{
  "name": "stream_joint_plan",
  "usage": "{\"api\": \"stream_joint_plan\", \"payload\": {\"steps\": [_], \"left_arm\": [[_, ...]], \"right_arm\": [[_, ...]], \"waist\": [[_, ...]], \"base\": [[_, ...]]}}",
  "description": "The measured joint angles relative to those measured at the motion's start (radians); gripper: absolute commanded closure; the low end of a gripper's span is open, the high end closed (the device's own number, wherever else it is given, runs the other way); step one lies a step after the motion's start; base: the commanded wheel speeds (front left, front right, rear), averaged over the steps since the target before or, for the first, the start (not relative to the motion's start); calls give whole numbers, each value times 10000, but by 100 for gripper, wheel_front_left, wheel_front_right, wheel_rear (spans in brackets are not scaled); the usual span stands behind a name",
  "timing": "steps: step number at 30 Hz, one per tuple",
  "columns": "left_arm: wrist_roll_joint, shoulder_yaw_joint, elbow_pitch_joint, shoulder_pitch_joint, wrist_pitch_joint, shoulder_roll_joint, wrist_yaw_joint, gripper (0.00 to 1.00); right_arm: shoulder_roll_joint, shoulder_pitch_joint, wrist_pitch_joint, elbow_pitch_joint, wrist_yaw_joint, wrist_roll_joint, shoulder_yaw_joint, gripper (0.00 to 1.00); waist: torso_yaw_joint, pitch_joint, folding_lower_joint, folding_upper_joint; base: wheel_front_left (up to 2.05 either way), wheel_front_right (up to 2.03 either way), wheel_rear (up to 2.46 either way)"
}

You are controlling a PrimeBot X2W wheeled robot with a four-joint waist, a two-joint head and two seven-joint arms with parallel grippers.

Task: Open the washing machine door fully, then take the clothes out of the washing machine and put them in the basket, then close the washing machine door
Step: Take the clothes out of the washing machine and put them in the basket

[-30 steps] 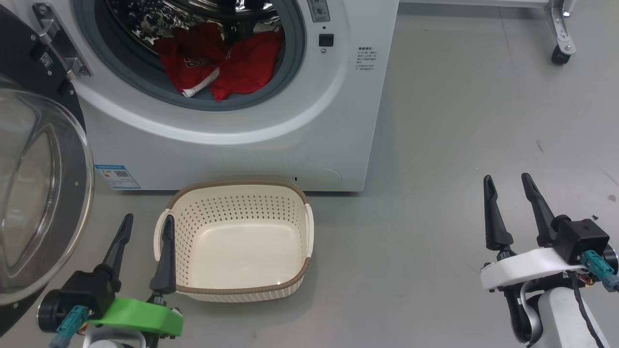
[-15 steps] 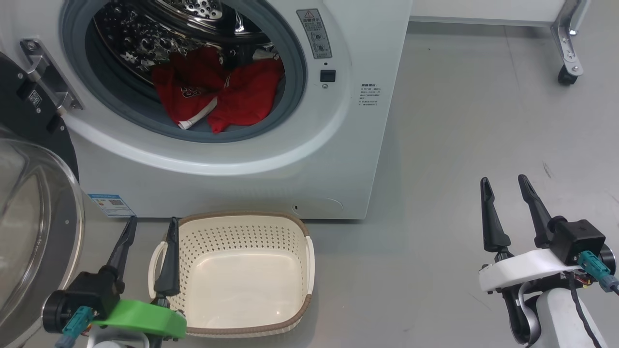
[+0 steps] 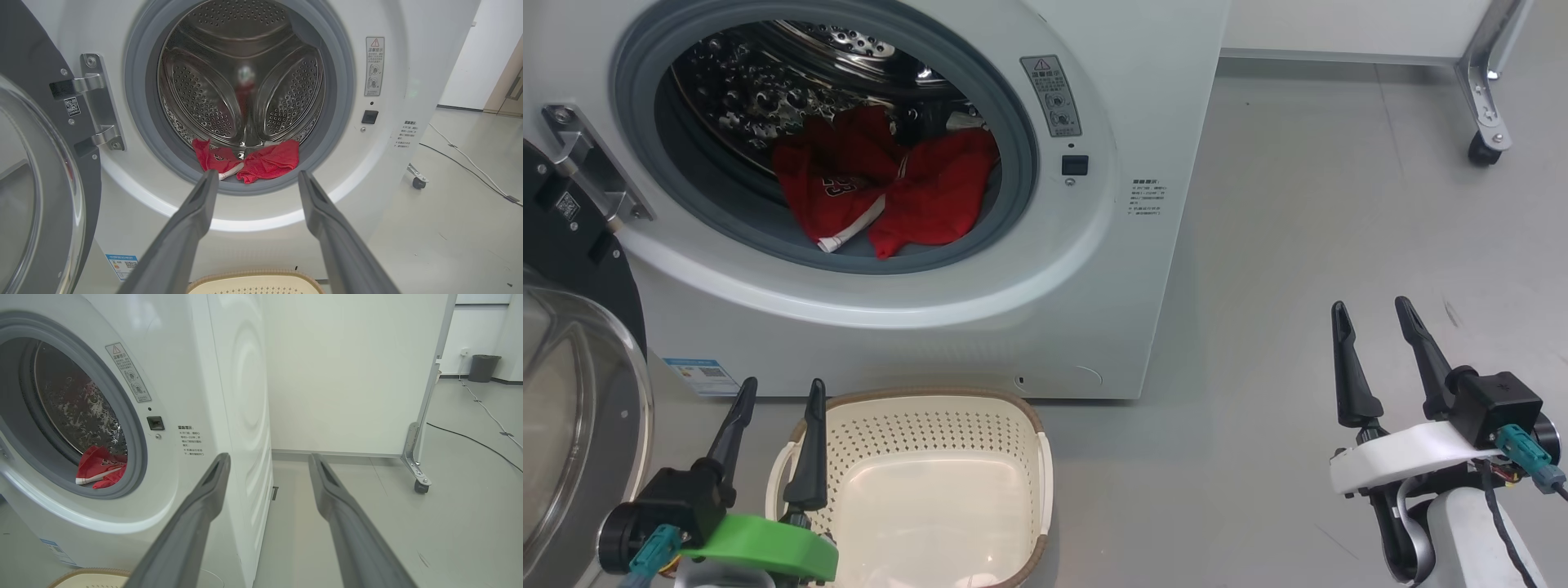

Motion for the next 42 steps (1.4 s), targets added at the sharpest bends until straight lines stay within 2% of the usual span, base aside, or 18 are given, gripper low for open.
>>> {"api": "stream_joint_plan", "payload": {"steps": [42], "left_arm": [[54,-71,35,-1,0,-2,-173,0]], "right_arm": [[4,-2,0,-15,2,2,-65,0]], "waist": [[-39,261,0,0]], "base": [[5,-5,0]]}}
